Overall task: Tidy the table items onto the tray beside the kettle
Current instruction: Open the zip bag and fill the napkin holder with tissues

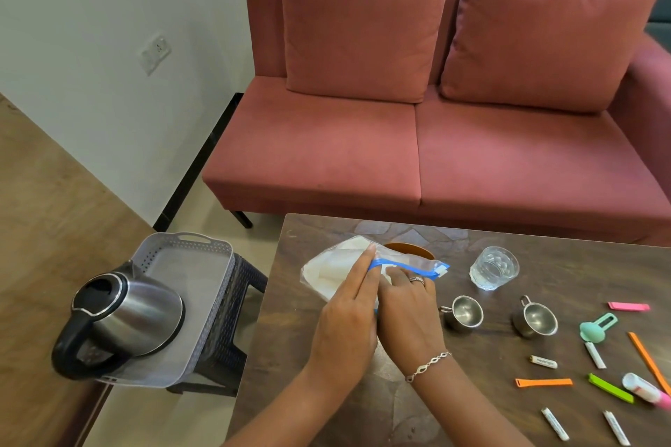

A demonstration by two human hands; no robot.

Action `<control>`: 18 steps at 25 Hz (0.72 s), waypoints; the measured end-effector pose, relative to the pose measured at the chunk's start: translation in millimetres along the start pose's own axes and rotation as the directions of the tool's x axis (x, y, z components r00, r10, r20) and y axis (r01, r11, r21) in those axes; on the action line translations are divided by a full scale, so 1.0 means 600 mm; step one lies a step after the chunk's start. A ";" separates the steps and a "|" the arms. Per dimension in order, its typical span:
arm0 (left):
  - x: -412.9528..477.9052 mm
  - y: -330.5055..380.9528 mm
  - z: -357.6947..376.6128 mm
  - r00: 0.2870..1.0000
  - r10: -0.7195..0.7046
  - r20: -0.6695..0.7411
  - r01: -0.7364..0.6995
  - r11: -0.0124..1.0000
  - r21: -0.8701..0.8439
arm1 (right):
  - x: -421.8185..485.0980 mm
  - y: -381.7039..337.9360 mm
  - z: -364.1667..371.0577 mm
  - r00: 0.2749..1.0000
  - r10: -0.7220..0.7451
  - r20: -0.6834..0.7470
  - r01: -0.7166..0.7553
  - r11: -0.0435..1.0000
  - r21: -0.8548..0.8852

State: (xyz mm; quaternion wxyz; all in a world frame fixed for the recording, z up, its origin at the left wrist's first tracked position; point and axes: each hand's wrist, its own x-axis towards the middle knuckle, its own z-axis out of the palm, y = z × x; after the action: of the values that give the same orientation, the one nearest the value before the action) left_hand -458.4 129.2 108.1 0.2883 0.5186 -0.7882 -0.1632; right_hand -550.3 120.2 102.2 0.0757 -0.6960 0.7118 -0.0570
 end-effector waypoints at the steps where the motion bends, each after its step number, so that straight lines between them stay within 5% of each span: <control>1: 0.000 0.000 -0.001 1.000 -0.002 -0.001 0.002 1.000 -0.001 | 0.003 0.002 0.003 1.000 0.000 0.024 0.000 1.000 0.005; 7: 0.001 0.001 -0.002 0.999 -0.034 0.000 0.034 0.999 -0.003 | -0.005 -0.010 -0.015 0.996 0.010 -0.092 -0.005 0.998 0.055; 18: 0.002 0.004 -0.003 0.999 -0.018 0.035 0.019 1.000 -0.011 | 0.006 0.009 0.006 0.996 -0.079 0.050 0.076 0.996 0.041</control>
State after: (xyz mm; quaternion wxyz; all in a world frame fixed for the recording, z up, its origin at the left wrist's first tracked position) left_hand -459.3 129.2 111.2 0.2758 0.5213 -0.7874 -0.1793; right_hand -554.8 116.8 97.6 0.1053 -0.7227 0.6808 -0.0561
